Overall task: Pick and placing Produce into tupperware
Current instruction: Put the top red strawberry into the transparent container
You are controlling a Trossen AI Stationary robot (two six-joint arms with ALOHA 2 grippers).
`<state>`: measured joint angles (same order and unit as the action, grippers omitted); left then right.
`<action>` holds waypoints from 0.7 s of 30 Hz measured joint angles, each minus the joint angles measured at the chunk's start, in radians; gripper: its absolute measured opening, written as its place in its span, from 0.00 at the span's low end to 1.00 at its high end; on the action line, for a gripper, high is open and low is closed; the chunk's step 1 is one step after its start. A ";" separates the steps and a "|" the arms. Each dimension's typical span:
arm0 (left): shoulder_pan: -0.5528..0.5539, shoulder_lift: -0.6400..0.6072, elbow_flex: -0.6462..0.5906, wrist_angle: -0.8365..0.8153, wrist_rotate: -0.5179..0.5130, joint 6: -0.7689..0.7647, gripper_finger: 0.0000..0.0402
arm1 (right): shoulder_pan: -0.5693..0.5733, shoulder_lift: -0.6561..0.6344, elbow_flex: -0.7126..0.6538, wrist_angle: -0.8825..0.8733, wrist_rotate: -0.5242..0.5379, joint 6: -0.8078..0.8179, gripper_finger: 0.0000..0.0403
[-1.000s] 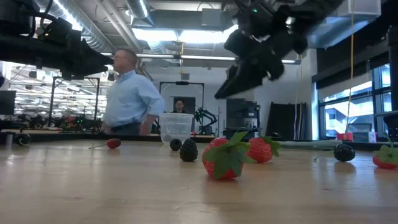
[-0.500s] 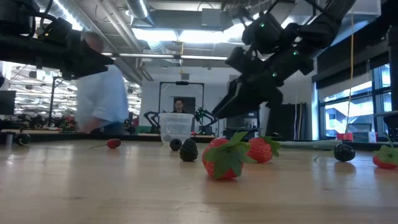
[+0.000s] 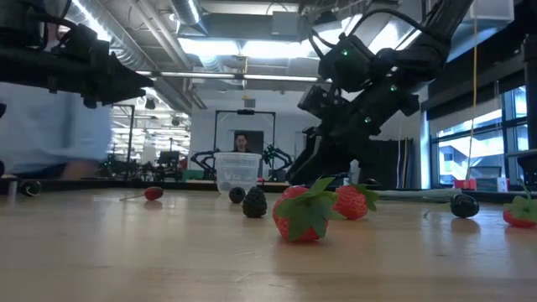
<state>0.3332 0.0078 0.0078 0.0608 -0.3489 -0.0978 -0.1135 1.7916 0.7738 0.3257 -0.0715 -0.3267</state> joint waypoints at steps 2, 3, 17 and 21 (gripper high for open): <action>0.000 0.000 0.000 0.000 0.000 0.000 0.62 | 0.000 0.000 0.000 0.006 0.000 0.000 0.37; 0.000 0.000 0.000 0.000 0.000 0.000 0.62 | 0.000 0.000 0.000 0.007 0.000 0.000 0.35; 0.000 0.000 0.000 0.000 0.001 0.000 0.62 | 0.000 0.004 0.000 0.009 0.001 0.000 0.18; 0.000 0.000 0.000 0.000 0.001 0.000 0.62 | 0.000 0.004 0.000 0.008 0.003 0.003 0.12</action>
<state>0.3332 0.0080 0.0076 0.0608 -0.3477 -0.0978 -0.1135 1.7954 0.7738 0.3336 -0.0688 -0.3241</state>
